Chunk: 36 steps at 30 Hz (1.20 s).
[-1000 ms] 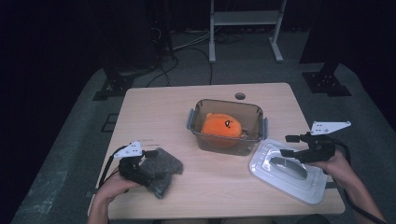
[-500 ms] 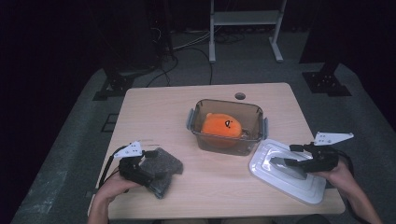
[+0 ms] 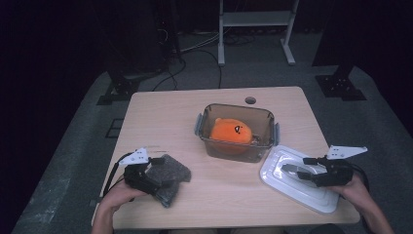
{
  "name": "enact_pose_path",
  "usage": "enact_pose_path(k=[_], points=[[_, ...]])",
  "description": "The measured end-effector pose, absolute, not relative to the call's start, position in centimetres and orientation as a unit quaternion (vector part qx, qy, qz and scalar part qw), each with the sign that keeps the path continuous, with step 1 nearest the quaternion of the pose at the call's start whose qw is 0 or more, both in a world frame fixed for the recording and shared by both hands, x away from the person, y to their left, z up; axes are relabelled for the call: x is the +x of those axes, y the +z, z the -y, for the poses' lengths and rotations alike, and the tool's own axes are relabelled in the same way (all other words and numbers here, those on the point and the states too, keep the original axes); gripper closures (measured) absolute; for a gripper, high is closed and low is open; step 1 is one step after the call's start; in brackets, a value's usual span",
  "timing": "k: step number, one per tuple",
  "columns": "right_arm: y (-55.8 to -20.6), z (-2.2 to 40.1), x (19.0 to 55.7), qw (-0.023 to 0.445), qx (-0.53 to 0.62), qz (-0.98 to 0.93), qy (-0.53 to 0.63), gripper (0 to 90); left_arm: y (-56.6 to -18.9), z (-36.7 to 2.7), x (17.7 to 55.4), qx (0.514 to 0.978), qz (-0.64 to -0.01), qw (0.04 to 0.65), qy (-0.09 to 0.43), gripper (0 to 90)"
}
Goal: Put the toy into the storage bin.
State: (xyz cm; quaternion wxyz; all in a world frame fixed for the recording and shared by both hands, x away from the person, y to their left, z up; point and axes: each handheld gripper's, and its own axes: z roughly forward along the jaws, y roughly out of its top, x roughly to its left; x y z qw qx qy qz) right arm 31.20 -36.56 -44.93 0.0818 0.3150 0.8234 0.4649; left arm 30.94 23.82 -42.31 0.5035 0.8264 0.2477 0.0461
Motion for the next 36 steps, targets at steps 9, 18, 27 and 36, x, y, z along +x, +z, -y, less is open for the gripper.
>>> enact_pose_path(k=[9, 18, 27, 36], points=[[-45.8, 36.7, 30.9, 0.086, 0.317, -0.823, 0.464, 34.2, -42.3, -23.8, 30.9, 0.826, -0.246, 0.506, 0.044, 2.4], [-46.6, 36.6, 30.6, 0.097, 0.315, -0.826, 0.458, 42.1, -42.3, -23.8, 30.9, 0.826, -0.247, 0.505, 0.042, 2.4], [-46.8, 36.5, 30.5, 0.105, 0.307, -0.827, 0.459, 50.3, -42.4, -23.9, 30.9, 0.826, -0.247, 0.505, 0.041, 2.4], [-46.9, 36.5, 30.4, 0.107, 0.301, -0.828, 0.461, 62.8, -42.3, -23.9, 30.9, 0.825, -0.246, 0.507, 0.038, 2.4]])
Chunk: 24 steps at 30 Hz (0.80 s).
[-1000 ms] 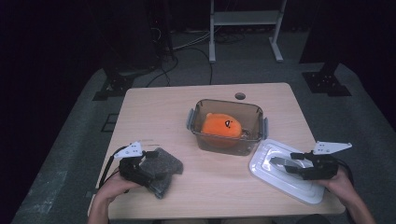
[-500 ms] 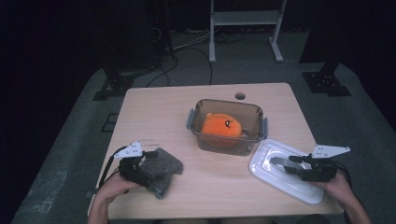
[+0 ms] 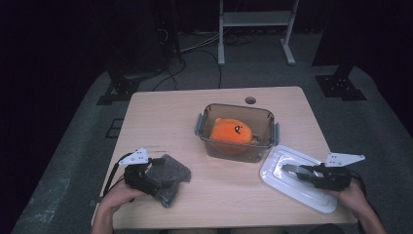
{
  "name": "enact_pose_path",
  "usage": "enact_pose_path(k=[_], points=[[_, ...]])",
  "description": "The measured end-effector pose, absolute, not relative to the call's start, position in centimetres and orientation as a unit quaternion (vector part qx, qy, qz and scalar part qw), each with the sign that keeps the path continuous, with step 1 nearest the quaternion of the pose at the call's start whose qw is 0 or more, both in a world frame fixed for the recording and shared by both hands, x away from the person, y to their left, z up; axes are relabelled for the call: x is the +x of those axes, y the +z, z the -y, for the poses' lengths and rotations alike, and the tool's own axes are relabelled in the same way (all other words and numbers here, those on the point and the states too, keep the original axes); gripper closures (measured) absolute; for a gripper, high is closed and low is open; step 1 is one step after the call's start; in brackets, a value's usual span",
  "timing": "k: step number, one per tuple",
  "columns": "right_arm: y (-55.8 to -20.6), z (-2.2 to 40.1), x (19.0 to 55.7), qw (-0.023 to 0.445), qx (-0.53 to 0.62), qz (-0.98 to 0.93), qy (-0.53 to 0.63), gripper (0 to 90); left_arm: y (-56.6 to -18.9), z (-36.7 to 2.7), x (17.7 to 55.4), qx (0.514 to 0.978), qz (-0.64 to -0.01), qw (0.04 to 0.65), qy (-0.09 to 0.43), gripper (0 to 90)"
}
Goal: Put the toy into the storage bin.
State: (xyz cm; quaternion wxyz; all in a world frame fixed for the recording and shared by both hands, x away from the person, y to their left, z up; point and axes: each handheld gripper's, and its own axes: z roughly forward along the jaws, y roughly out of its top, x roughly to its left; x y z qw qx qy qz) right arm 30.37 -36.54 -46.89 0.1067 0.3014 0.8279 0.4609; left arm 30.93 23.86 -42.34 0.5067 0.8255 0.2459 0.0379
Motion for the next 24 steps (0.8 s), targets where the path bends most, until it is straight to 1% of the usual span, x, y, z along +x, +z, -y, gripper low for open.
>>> enact_pose_path(k=[7, 24], points=[[-46.74, 36.5, 30.44, 0.101, 0.293, -0.832, 0.459, 65.4, -42.28, -23.89, 30.91, 0.825, -0.244, 0.509, 0.037, 2.4], [-46.54, 36.78, 30.39, 0.091, 0.284, -0.838, 0.458, 66.1, -42.28, -23.86, 30.91, 0.825, -0.244, 0.509, 0.037, 2.4]])
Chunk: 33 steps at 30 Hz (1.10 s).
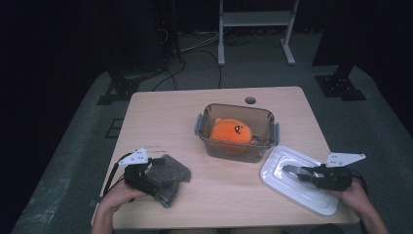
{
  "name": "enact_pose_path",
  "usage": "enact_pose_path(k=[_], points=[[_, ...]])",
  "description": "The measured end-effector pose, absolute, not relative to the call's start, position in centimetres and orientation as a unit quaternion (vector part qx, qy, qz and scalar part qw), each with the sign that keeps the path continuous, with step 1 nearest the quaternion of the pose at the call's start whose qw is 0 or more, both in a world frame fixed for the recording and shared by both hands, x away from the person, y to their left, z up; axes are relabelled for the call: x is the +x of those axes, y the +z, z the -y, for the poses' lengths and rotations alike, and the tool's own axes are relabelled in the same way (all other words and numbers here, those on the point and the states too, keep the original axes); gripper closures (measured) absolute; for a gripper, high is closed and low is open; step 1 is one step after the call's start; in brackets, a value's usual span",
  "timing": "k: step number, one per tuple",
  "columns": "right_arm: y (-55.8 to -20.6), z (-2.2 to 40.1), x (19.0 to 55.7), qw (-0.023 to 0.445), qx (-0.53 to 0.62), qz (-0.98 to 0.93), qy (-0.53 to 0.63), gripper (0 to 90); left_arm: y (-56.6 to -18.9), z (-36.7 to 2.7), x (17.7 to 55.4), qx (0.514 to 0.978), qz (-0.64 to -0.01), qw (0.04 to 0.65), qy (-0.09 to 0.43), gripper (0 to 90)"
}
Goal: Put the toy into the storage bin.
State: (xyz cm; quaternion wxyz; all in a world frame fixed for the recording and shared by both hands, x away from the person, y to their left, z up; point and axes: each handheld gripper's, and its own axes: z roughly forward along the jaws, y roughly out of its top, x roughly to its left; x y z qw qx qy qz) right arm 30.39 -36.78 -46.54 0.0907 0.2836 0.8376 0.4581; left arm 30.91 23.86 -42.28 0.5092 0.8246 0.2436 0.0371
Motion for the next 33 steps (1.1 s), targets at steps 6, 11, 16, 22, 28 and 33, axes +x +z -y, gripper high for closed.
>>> enact_pose_path(k=[6, 11, 16, 22, 28, 33], points=[[-46.2, 37.0, 30.4, 0.09, 0.283, -0.836, 0.462, 66.0, -42.3, -23.9, 30.9, 0.825, -0.243, 0.509, 0.038, 2.4], [-45.9, 37.3, 30.5, 0.093, 0.285, -0.833, 0.465, 66.1, -42.2, -23.9, 30.9, 0.824, -0.244, 0.51, 0.038, 2.4], [-45.3, 37.6, 30.4, 0.096, 0.283, -0.835, 0.462, 66.1, -42.3, -23.8, 30.9, 0.825, -0.244, 0.509, 0.038, 2.4], [-44.5, 38.3, 30.0, 0.104, 0.285, -0.83, 0.468, 66.1, -42.3, -23.8, 30.9, 0.825, -0.243, 0.509, 0.038, 2.4], [-43.6, 38.5, 29.8, 0.107, 0.281, -0.831, 0.467, 66.1, -42.3, -23.8, 30.9, 0.825, -0.243, 0.509, 0.038, 2.4], [-42.7, 39.0, 29.4, 0.111, 0.28, -0.833, 0.465, 66.1, -42.3, -23.8, 30.9, 0.825, -0.243, 0.509, 0.039, 2.4]])
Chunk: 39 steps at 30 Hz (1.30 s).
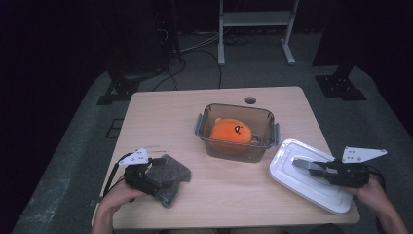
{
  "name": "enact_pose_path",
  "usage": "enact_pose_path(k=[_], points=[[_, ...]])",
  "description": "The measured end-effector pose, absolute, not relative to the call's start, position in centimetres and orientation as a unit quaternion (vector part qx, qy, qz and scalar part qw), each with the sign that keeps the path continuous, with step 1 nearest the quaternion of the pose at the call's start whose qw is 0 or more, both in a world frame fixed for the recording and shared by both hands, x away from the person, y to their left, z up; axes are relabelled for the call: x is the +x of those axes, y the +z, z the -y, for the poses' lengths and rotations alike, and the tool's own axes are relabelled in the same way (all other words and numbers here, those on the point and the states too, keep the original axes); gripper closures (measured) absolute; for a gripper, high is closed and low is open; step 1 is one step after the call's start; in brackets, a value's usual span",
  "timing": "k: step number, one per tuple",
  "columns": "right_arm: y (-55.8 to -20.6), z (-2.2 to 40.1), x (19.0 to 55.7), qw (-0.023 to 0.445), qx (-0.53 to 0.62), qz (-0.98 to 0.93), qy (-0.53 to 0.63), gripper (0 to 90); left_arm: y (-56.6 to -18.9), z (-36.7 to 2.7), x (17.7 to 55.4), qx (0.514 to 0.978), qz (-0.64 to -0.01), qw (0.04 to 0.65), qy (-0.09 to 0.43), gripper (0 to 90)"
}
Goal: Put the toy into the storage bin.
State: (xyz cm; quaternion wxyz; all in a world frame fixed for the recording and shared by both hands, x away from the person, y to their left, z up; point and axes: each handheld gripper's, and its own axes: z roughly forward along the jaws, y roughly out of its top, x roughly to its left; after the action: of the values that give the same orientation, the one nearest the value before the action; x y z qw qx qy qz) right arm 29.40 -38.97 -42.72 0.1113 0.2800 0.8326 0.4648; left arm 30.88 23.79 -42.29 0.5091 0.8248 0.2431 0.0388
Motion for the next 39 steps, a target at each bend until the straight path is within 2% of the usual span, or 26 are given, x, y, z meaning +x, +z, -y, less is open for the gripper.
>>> enact_pose_path(k=[20, 39], points=[[-40.1, 39.9, 28.5, 0.126, 0.276, -0.829, 0.47, 66.1, -42.3, -23.8, 30.8, 0.824, -0.243, 0.511, 0.037, 2.4], [-35.7, 40.6, 28.0, 0.137, 0.262, -0.825, 0.482, 66.1, -42.4, -23.8, 30.9, 0.824, -0.242, 0.51, 0.036, 2.4]])
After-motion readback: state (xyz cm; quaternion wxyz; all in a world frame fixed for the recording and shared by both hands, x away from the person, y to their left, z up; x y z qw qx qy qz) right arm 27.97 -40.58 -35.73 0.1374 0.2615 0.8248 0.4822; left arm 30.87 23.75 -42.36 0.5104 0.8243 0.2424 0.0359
